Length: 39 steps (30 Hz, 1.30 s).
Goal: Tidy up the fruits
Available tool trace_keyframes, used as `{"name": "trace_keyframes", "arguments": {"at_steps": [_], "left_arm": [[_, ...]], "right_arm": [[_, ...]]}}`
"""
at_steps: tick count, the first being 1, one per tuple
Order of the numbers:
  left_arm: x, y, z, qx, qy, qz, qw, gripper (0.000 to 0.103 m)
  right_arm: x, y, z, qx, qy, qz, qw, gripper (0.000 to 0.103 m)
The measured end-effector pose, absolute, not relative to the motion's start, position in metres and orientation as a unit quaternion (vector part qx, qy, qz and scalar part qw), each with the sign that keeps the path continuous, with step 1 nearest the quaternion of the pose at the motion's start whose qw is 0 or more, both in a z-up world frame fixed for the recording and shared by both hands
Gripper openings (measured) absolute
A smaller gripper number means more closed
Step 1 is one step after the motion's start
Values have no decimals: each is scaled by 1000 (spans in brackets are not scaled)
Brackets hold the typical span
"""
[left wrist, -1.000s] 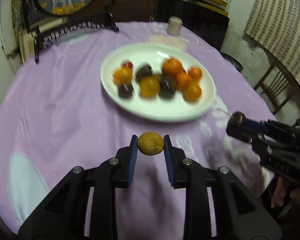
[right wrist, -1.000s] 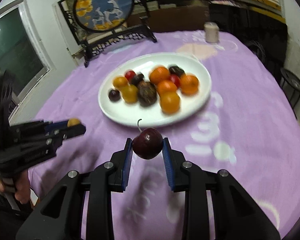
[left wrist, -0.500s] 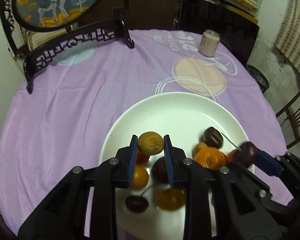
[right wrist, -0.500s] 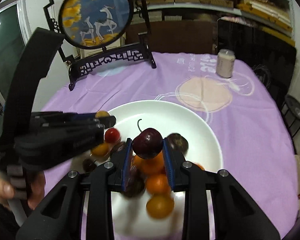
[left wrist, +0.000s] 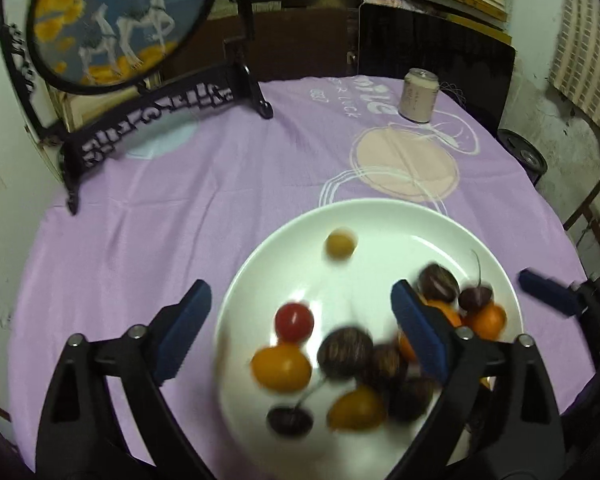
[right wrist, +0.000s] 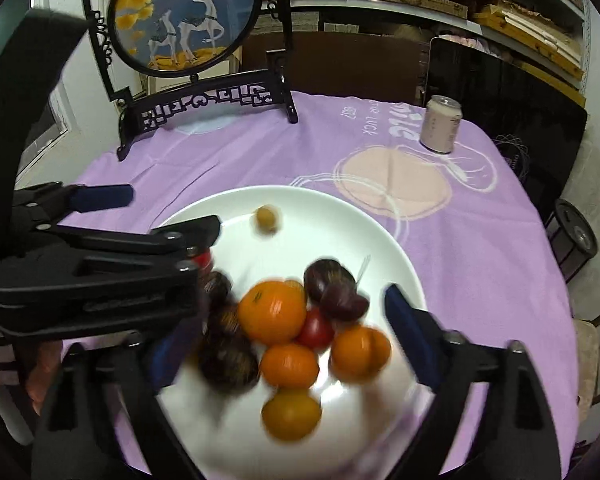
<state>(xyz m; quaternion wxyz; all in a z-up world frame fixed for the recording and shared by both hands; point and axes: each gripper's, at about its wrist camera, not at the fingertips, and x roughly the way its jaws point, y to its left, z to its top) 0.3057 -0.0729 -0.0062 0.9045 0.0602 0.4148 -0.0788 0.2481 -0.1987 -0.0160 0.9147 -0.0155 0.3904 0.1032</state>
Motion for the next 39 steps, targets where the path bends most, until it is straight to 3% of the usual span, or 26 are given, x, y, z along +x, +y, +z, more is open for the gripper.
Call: {"name": "trace_keyframes", "arguments": {"at_steps": [2,14,39], "left_arm": [[276,-66,2,61,397,-85,912,101],[124,-32,-9,55,387,-68,918,101],[87,-21,10,38,366,-64,928,101]], "right_arm": [[221,-200,-11,-17,388,105,915,102],[107,-201,-32,14,411,42,911,102],[75,-197,-14,13,394,36,918,102]]}}
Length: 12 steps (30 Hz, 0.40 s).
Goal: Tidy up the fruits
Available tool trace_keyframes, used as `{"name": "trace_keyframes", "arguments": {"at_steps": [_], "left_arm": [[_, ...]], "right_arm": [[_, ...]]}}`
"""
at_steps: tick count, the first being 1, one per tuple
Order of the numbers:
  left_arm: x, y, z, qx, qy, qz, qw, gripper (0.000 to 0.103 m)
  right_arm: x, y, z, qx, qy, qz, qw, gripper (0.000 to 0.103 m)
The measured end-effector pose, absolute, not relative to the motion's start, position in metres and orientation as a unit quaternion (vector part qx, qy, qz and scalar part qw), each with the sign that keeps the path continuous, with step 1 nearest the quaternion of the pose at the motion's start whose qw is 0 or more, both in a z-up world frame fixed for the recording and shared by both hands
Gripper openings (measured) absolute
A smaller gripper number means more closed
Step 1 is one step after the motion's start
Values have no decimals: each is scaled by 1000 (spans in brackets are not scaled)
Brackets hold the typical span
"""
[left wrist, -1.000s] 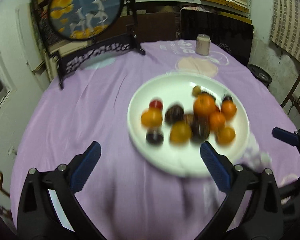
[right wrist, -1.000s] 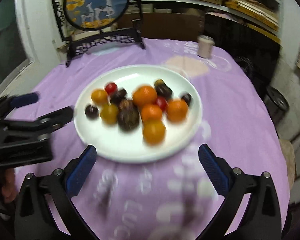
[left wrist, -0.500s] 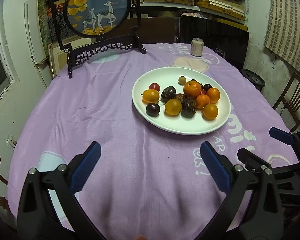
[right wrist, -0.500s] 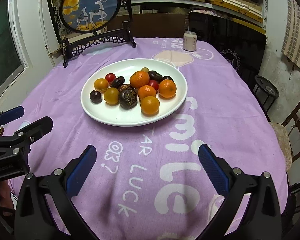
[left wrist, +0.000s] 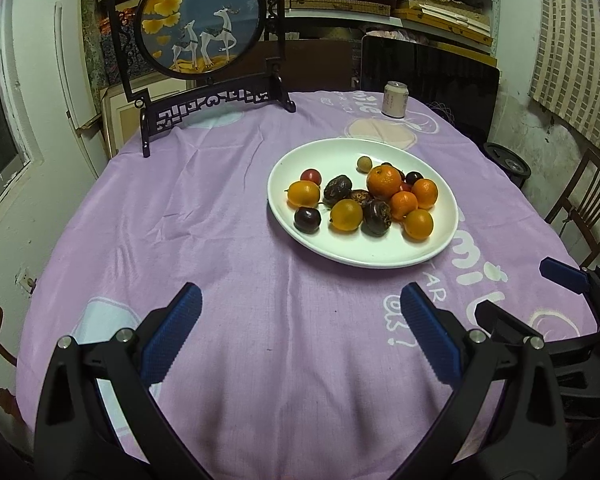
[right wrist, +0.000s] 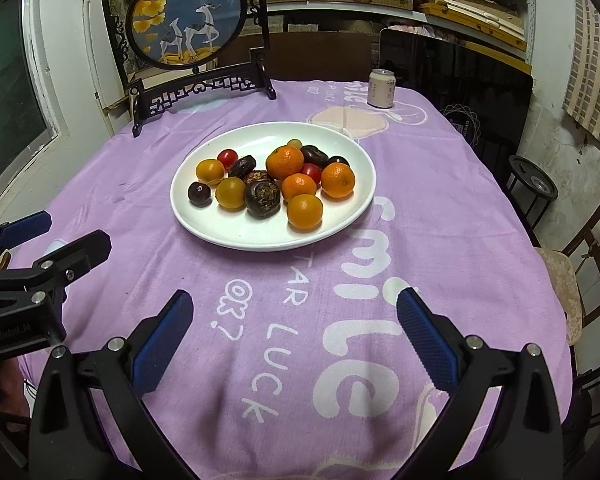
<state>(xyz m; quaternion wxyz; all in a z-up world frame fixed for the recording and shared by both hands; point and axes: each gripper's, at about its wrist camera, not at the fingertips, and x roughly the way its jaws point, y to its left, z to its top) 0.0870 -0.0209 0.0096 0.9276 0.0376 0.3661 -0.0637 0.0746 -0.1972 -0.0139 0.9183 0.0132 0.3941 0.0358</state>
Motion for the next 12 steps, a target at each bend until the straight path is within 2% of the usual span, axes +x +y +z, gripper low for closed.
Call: {"name": "trace_keyframes", "arguments": {"at_steps": [12], "left_arm": [[91,-16,7,30,375,-62,924,101]], "right_arm": [[76,-195,-15,15,398,38,916,102]]}}
